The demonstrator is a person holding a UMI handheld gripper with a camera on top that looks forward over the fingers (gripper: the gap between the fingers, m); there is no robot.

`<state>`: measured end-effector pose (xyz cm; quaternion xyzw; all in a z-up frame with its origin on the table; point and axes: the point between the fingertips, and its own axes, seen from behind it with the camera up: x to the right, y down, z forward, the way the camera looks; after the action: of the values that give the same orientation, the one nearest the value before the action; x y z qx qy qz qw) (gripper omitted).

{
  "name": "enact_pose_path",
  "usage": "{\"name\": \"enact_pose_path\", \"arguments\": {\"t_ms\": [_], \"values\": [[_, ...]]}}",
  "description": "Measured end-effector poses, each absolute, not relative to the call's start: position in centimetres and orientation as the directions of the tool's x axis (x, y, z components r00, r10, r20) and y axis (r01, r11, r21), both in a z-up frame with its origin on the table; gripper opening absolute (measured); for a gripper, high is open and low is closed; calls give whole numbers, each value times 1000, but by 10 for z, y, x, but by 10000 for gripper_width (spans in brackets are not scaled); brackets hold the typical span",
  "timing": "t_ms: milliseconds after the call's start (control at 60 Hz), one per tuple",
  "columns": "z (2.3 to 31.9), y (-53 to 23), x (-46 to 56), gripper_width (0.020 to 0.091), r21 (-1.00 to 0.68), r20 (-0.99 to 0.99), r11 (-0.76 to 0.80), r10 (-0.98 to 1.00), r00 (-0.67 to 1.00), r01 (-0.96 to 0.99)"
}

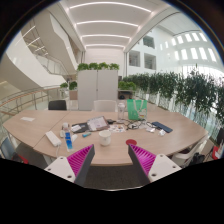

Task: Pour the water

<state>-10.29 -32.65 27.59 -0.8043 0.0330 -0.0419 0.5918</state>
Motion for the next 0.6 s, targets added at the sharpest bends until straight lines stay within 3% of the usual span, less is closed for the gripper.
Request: {"name": "enact_pose_path", "arguments": {"t_ms": [133,267,600], "values": [[275,-329,-133,775,-958,58,-286,-103,993,27],[254,-321,-172,775,-957,77,-284,-51,996,60],[153,-188,-321,775,-964,54,-248,162,985,94]]}}
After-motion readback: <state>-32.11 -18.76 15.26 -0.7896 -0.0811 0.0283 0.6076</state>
